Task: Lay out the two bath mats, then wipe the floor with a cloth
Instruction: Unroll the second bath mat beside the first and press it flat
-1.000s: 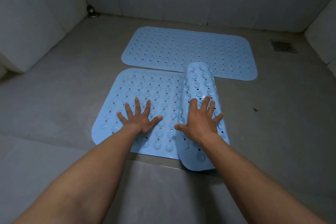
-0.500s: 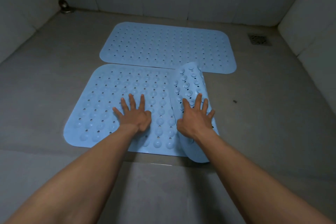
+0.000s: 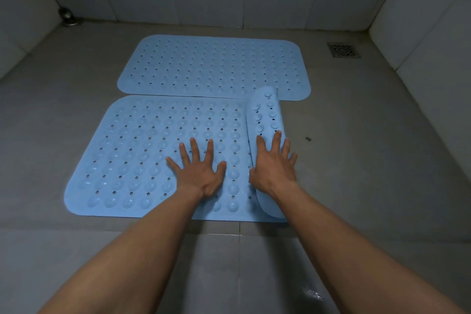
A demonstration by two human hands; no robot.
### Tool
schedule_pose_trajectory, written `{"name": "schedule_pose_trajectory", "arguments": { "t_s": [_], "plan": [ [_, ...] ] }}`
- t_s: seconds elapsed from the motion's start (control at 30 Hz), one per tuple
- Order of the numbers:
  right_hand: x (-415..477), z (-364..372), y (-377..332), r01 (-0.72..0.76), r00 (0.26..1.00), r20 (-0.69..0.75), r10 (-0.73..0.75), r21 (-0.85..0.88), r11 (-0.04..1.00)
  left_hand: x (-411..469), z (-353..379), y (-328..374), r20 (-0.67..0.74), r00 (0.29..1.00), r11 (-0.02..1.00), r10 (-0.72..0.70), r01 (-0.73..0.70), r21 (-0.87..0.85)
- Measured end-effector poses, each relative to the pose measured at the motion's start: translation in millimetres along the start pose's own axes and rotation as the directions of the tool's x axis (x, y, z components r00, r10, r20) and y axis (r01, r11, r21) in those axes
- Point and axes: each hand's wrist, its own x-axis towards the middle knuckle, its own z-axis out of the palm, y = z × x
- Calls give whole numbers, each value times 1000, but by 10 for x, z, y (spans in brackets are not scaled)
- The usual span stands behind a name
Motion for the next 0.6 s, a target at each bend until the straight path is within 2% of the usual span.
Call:
{"name": "schedule_pose_trajectory", "arguments": {
  "t_s": [0.17,0.4,0.6],
  "plan": [
    [-7,-25,174,-42,999,-18,43,16,999,30,73,301,-18,996,997,82,-82,10],
    [12,-148,426,-50,999,-5,51,28,998,58,156,588,-36,998,999,52,-52,17],
    [-14,-164,726,-44,997,-65,46,34,998,18,184,899,-31,972,971,232,-229,66]
  ]
}}
